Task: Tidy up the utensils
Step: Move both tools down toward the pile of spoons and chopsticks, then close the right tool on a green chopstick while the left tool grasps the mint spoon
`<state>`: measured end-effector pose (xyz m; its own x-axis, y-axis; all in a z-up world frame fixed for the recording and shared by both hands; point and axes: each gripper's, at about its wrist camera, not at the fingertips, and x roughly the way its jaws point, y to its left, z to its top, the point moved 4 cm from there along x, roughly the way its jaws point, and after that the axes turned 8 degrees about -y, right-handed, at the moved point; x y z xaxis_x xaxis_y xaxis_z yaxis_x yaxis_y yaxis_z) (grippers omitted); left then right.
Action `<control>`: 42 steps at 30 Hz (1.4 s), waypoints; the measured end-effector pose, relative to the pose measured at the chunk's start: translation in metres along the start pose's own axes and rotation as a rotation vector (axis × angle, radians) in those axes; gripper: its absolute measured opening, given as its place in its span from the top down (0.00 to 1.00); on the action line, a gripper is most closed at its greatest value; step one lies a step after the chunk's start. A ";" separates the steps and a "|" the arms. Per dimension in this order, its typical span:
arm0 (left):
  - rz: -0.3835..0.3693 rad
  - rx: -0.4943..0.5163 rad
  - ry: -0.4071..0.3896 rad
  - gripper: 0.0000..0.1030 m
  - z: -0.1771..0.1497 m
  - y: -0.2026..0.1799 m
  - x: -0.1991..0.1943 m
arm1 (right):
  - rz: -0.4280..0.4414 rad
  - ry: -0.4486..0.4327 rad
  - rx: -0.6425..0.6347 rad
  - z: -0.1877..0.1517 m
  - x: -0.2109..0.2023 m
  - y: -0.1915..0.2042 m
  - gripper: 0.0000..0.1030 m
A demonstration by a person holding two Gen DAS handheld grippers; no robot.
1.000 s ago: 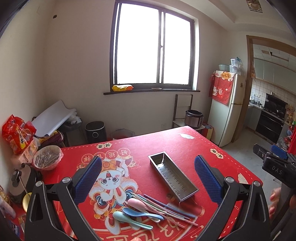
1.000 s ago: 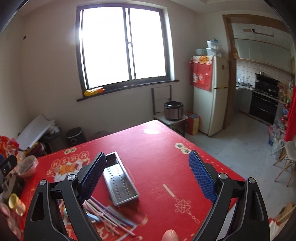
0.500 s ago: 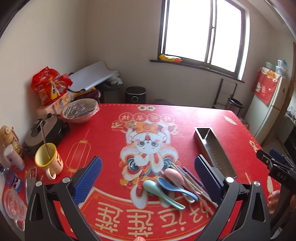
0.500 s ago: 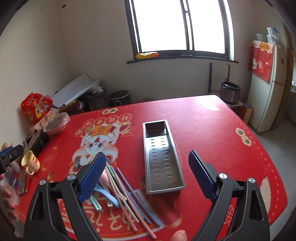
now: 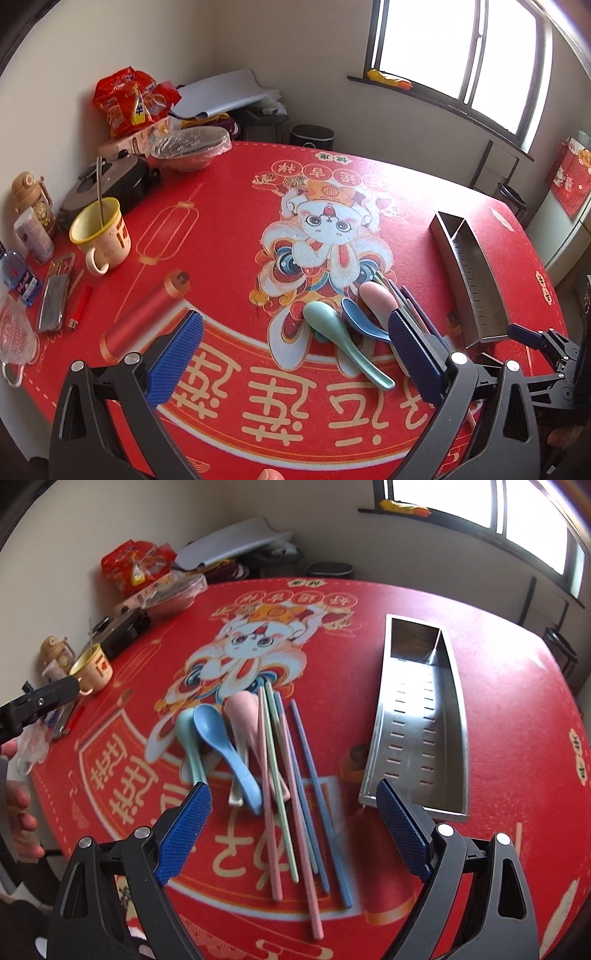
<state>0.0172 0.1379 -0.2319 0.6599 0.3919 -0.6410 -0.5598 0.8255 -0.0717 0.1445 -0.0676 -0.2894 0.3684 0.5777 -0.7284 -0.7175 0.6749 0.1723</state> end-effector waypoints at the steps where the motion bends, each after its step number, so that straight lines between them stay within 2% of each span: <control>1: -0.012 -0.012 0.017 0.05 -0.003 -0.001 0.003 | 0.019 0.010 0.002 -0.003 0.004 -0.001 0.15; 8: -0.066 -0.101 0.074 0.05 -0.015 -0.005 0.013 | 0.079 0.057 0.005 -0.013 0.012 -0.006 0.16; 9: -0.066 -0.109 0.074 0.05 -0.015 -0.005 0.013 | 0.081 0.064 0.003 -0.014 0.013 -0.006 0.25; 10: -0.069 -0.117 0.079 0.05 -0.015 -0.005 0.015 | 0.084 0.077 0.001 -0.015 0.014 -0.007 0.29; 14: -0.089 -0.145 0.097 0.05 -0.016 -0.006 0.019 | 0.083 0.108 0.009 -0.020 0.018 -0.011 0.31; 19: -0.108 -0.134 0.107 0.05 -0.018 -0.009 0.022 | 0.106 0.125 0.000 -0.024 0.019 -0.009 0.52; 21: -0.101 -0.119 0.108 0.06 -0.018 -0.010 0.022 | 0.125 0.137 -0.003 -0.025 0.022 -0.007 0.66; 25: -0.083 -0.111 0.114 0.08 -0.019 -0.007 0.021 | 0.142 0.159 -0.043 -0.026 0.032 0.000 0.78; 26: -0.084 -0.112 0.117 0.11 -0.020 -0.006 0.021 | 0.138 0.164 -0.061 -0.027 0.036 0.002 0.82; 29: -0.087 -0.115 0.127 0.17 -0.022 -0.004 0.021 | 0.118 0.183 -0.090 -0.030 0.048 0.003 0.87; 32: -0.093 -0.130 0.118 0.21 -0.023 -0.001 0.019 | 0.114 0.209 -0.066 -0.035 0.059 0.000 0.91; 36: -0.100 -0.127 0.117 0.28 -0.026 0.001 0.017 | 0.113 0.221 -0.069 -0.038 0.061 0.003 0.94; 42: -0.111 -0.124 0.147 0.32 -0.032 0.000 0.021 | 0.145 0.236 -0.031 -0.043 0.057 0.006 0.95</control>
<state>0.0149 0.1332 -0.2698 0.6459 0.2309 -0.7277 -0.5511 0.8006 -0.2352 0.1353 -0.0504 -0.3580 0.1154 0.5416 -0.8326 -0.7716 0.5767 0.2682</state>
